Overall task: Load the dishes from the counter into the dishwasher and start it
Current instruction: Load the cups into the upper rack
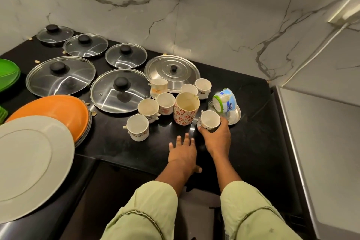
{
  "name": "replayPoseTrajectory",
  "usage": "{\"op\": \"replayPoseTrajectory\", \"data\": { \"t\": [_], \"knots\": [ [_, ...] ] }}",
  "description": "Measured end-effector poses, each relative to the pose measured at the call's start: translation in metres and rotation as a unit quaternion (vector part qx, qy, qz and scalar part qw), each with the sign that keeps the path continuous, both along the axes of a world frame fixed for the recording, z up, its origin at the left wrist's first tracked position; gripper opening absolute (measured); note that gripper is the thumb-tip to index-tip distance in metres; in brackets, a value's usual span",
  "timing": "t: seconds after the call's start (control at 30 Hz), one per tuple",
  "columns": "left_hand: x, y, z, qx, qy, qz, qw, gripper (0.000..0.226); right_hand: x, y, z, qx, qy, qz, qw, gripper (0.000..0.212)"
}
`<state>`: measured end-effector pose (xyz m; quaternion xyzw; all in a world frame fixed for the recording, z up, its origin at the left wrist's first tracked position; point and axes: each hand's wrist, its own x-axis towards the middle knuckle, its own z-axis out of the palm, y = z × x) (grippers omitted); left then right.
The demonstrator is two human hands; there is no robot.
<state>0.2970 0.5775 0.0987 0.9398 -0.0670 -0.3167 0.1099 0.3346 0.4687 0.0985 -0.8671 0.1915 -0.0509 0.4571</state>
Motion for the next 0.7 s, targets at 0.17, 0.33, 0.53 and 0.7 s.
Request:
{"op": "replayPoseTrajectory", "data": {
  "t": [0.17, 0.33, 0.53, 0.7],
  "knots": [
    [-0.002, 0.001, 0.001, 0.001, -0.007, 0.003, 1.000, 0.108, -0.014, -0.005, 0.000, -0.005, -0.011, 0.004, 1.000, 0.078],
    [-0.006, 0.002, 0.001, -0.012, -0.030, 0.009, 0.999, 0.107, -0.043, -0.022, -0.002, 0.011, -0.030, 0.006, 0.999, 0.077],
    [-0.032, 0.004, 0.001, -0.012, -0.099, 0.015, 0.995, 0.087, -0.086, -0.050, -0.001, 0.026, -0.046, 0.017, 0.998, 0.072],
    [-0.084, -0.021, -0.003, -0.010, -0.164, 0.021, 0.986, 0.072, -0.127, -0.076, -0.004, 0.026, -0.068, 0.026, 0.997, 0.070]
  ]
}}
